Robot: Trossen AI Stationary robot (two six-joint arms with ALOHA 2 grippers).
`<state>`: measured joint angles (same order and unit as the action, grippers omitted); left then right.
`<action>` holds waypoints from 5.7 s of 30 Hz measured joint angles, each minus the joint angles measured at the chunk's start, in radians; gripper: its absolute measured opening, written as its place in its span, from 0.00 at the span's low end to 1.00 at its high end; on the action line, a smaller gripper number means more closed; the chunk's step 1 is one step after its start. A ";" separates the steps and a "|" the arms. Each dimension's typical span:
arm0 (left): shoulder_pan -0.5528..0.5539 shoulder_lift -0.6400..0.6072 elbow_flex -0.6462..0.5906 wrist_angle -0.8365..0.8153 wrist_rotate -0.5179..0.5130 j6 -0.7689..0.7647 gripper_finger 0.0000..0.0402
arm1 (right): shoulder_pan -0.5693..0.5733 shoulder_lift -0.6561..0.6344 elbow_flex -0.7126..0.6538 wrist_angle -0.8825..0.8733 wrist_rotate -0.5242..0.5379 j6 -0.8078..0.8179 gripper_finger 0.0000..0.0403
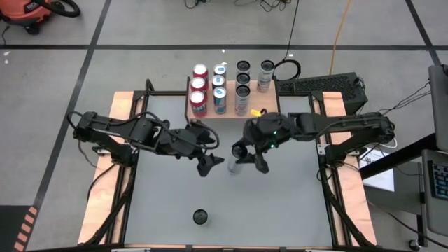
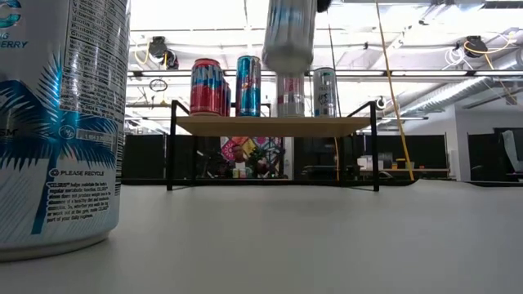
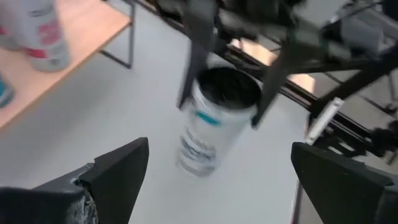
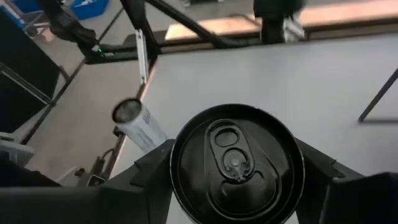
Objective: Place canned beverage on shelf
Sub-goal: Put the top white-blue soda can on the shelf aligned with the other white-blue soda can
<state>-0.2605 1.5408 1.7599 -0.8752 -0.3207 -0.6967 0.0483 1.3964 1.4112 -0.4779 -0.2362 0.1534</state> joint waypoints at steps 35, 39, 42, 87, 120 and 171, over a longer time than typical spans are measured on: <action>0.012 0.003 0.018 0.109 -0.094 0.234 0.98 | -0.094 -0.001 0.379 0.049 -0.153 -0.051 0.52; 0.011 0.003 0.018 0.107 -0.099 0.239 0.98 | -0.094 -0.001 0.379 0.053 -0.154 -0.045 0.52; 0.010 0.003 0.018 0.107 -0.099 0.241 0.94 | -0.094 -0.001 0.379 0.056 -0.155 -0.043 0.52; 0.029 0.004 0.016 0.353 -0.545 0.406 0.63 | -0.053 -0.033 0.379 0.149 0.504 0.332 0.95; 0.090 0.033 0.018 0.396 -0.563 0.467 0.63 | -0.090 0.062 0.378 0.340 0.555 0.188 0.66; 0.031 -0.010 0.019 0.356 -0.456 0.243 0.90 | -0.241 -0.067 0.377 0.163 0.314 0.056 0.52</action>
<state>-0.2294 1.5305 1.7786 -0.5190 -0.7766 -0.4534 -0.1930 1.3290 1.7882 -0.3147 0.0783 0.2097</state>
